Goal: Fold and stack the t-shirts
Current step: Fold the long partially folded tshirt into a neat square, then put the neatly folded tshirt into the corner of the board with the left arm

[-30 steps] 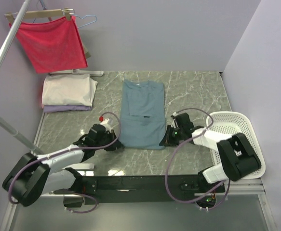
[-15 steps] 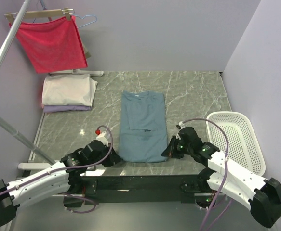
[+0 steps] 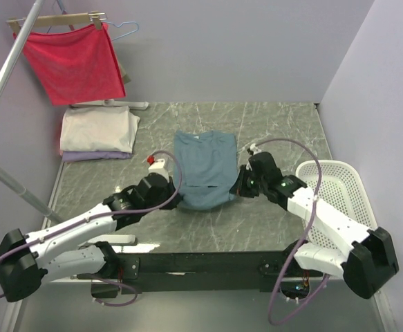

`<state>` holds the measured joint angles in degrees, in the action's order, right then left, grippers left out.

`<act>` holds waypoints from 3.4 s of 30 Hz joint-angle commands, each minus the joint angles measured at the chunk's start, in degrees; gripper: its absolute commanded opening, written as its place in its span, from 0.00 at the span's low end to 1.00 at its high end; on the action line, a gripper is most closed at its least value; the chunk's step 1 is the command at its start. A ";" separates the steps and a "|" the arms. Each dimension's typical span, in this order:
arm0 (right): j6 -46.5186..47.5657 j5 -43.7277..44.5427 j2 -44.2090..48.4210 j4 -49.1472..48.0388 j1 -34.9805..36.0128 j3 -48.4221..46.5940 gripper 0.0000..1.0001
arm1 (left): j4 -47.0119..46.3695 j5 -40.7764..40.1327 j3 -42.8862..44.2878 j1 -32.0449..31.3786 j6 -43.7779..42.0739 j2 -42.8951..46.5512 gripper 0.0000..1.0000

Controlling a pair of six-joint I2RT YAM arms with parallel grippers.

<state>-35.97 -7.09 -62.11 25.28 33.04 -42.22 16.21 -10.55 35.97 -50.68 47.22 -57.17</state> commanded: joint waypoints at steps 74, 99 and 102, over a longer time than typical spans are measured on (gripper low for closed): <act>11.27 -19.36 -55.34 -18.32 -24.42 -49.56 0.88 | -29.29 31.46 42.26 34.68 -16.11 -63.95 0.99; 7.49 -19.47 -50.73 -15.11 -21.52 -28.17 0.86 | -27.64 34.54 43.75 34.59 -16.81 -63.33 0.99; 8.36 -18.66 -49.70 -14.81 -21.61 -28.36 0.86 | -27.46 34.45 43.58 34.59 -17.08 -62.98 0.99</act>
<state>-28.71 -29.95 -110.91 8.14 11.40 -69.19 -13.30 24.12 79.09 -16.58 32.08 -123.02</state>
